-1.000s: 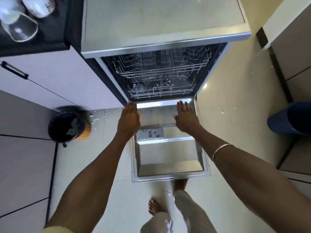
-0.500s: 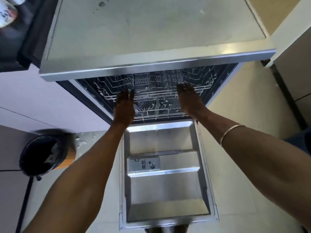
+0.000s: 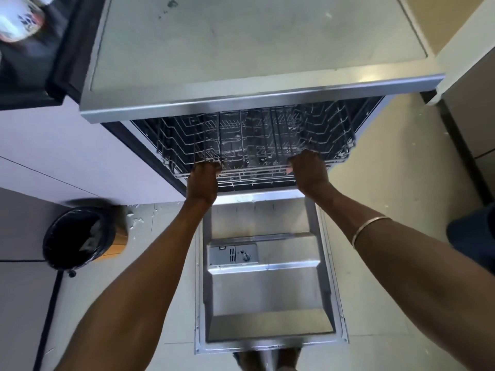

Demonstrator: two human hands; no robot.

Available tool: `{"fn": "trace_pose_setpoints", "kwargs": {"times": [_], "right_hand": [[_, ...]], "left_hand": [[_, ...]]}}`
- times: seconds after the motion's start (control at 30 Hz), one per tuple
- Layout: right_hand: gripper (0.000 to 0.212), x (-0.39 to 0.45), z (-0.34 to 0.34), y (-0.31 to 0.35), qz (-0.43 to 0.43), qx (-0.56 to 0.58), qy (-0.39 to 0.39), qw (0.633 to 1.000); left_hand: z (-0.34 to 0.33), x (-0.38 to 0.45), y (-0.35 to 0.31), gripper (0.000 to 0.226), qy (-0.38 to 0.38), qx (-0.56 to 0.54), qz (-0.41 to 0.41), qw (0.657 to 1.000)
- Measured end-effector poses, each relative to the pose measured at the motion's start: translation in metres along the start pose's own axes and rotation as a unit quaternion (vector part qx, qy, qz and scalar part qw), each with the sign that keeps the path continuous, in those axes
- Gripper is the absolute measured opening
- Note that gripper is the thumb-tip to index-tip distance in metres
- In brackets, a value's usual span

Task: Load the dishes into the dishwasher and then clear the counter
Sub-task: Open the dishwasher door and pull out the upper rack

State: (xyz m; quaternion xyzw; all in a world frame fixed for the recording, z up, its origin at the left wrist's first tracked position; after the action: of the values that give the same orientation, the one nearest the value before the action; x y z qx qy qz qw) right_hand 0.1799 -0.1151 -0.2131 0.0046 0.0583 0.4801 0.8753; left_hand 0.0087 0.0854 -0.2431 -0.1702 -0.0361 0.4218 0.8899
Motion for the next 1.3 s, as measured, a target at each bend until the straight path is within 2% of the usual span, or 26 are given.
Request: {"fn": "trace_pose_setpoints", "kwargs": {"times": [0.1, 0.2, 0.23, 0.33, 0.4, 0.53, 0.67, 0.77, 0.93, 1.13, 1.27, 1.3], "right_hand": [[0.036, -0.029, 0.001, 0.01, 0.008, -0.008, 0.02, 1.0], [0.023, -0.059, -0.003, 0.02, 0.024, -0.036, 0.039, 0.998], [0.019, -0.069, -0.003, 0.021, 0.037, -0.041, 0.019, 0.998], [0.025, -0.1, 0.005, 0.032, 0.053, -0.034, 0.036, 0.997], [0.03, -0.12, 0.005, 0.033, 0.04, 0.004, 0.052, 0.998], [0.039, -0.146, 0.008, 0.03, 0.019, -0.009, 0.064, 0.998], [0.033, -0.148, 0.012, 0.032, 0.019, 0.005, 0.032, 0.999], [0.032, -0.163, 0.004, 0.053, 0.033, -0.002, 0.032, 0.999], [0.03, -0.2, -0.01, 0.067, 0.026, 0.023, 0.009, 0.999], [0.022, -0.227, -0.009, 0.062, 0.007, 0.059, 0.034, 0.998], [0.025, -0.256, -0.021, 0.079, 0.015, 0.059, 0.039, 0.997], [0.027, -0.264, -0.025, 0.083, 0.02, 0.055, 0.045, 0.997]], "left_hand": [[0.004, -0.028, 0.003, 0.043, 0.01, -0.007, -0.004, 1.0], [0.007, -0.061, 0.007, 0.04, 0.008, -0.011, -0.024, 1.0], [0.007, -0.073, 0.009, 0.04, 0.008, -0.014, -0.037, 0.999], [0.006, -0.102, 0.016, 0.044, 0.003, 0.005, -0.051, 0.999], [0.009, -0.127, 0.012, 0.038, -0.002, 0.021, -0.051, 0.998], [0.013, -0.16, 0.0, 0.037, 0.016, 0.027, -0.06, 0.998], [0.014, -0.159, 0.005, 0.041, 0.017, 0.055, -0.069, 0.996], [0.007, -0.168, 0.028, 0.032, 0.017, 0.07, -0.086, 0.994], [0.005, -0.203, 0.042, 0.021, 0.039, 0.02, -0.095, 0.994], [-0.005, -0.237, 0.041, 0.031, 0.071, 0.005, -0.09, 0.993], [-0.004, -0.263, 0.057, 0.028, 0.129, 0.016, -0.029, 0.991], [-0.003, -0.269, 0.062, 0.031, 0.119, 0.014, -0.034, 0.992]]}}
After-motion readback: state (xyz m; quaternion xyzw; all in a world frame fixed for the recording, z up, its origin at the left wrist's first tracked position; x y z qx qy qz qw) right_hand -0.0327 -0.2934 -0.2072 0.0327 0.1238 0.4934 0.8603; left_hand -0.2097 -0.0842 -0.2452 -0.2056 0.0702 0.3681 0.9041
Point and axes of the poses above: each hand's wrist, its own x-axis towards the middle knuckle, its own z-axis out of the back of the hand, y = z × x, the point moved 2 cm from there along x, towards the middle knuckle, and after that the axes turned 12 degrees about z, right-handed, at the moved point
